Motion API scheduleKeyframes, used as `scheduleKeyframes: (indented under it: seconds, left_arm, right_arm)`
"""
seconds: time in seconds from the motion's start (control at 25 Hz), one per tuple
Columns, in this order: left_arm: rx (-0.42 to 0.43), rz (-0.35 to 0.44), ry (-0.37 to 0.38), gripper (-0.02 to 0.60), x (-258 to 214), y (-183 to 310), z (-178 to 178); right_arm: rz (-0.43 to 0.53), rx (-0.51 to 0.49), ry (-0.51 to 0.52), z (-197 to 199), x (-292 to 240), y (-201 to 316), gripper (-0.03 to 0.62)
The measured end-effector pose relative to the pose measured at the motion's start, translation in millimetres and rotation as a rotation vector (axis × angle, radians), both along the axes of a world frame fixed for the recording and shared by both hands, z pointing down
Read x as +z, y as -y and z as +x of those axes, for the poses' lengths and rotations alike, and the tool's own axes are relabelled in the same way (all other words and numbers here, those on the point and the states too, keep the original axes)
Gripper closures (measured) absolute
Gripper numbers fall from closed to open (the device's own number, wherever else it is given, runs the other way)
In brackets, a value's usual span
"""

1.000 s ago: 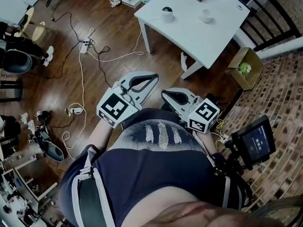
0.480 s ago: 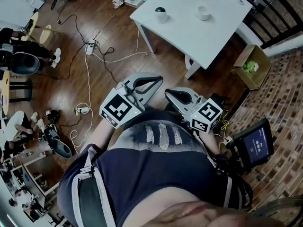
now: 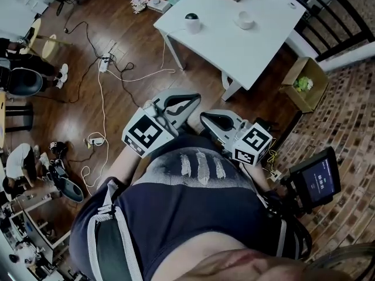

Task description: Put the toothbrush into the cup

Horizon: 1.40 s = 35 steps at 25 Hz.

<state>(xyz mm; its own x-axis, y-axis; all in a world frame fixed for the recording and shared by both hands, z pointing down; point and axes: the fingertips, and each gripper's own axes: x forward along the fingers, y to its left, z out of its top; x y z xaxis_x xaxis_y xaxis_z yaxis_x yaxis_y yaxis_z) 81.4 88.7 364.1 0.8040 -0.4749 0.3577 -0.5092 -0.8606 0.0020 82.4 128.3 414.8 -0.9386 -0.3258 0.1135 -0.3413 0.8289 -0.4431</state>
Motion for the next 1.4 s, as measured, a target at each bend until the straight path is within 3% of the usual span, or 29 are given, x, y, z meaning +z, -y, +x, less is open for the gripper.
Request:
scheduleKeyframes:
  seconds: [0.56,1.4]
  left_arm:
    - [0.006,0.019,-0.102,0.594,-7,56,-34]
    - [-0.01,0.018,-0.222,0.594,-8,149,-138]
  right_arm:
    - [0.009,0.059,-0.134,-20,1,52,0.595]
    - [0.047,0.072,-0.275,-112,-3,136,0.595]
